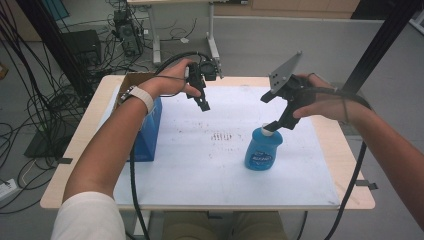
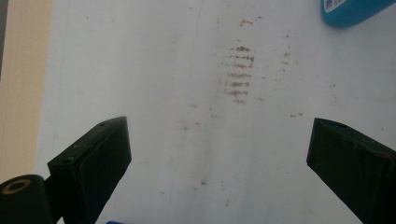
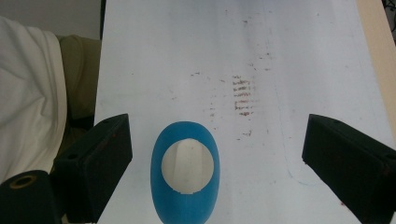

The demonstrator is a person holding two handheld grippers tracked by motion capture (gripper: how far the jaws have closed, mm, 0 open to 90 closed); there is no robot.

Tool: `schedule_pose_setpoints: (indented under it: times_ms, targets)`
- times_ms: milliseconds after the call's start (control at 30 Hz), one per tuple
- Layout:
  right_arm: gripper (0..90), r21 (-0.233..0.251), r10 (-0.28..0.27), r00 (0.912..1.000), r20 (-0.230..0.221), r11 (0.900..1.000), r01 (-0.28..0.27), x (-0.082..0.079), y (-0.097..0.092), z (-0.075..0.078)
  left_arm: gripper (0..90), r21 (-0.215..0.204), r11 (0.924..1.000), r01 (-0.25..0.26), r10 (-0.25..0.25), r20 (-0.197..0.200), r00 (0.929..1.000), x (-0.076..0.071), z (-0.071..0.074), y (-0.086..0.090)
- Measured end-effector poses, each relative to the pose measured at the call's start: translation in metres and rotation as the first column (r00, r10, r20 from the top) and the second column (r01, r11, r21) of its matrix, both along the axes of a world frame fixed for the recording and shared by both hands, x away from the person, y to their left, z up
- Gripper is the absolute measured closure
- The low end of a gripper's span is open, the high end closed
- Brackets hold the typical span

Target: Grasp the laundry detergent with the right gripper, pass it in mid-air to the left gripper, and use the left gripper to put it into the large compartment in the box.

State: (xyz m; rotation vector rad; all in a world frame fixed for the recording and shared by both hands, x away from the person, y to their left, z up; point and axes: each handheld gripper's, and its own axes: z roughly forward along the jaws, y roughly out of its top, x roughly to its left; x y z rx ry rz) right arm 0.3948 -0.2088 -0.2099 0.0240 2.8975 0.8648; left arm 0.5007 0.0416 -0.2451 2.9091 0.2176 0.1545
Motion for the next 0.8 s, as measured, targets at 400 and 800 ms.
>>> schedule_pose_setpoints:
  times_ms: [400,800]
  targets:
    - [8.0,-0.006,-0.007,1.0000,-0.005,1.0000,0.007,-0.004,-0.011,-0.004,7.0,0.005,1.0000,0.005,-0.005,-0.003,1.0000,0.000,-0.002,-0.001]
    - [8.0,-0.014,-0.017,0.9999,-0.003,0.9998,0.017,-0.006,-0.020,-0.006,7.0,0.010,0.9999,0.002,-0.002,0.002,1.0000,-0.001,-0.002,0.001]
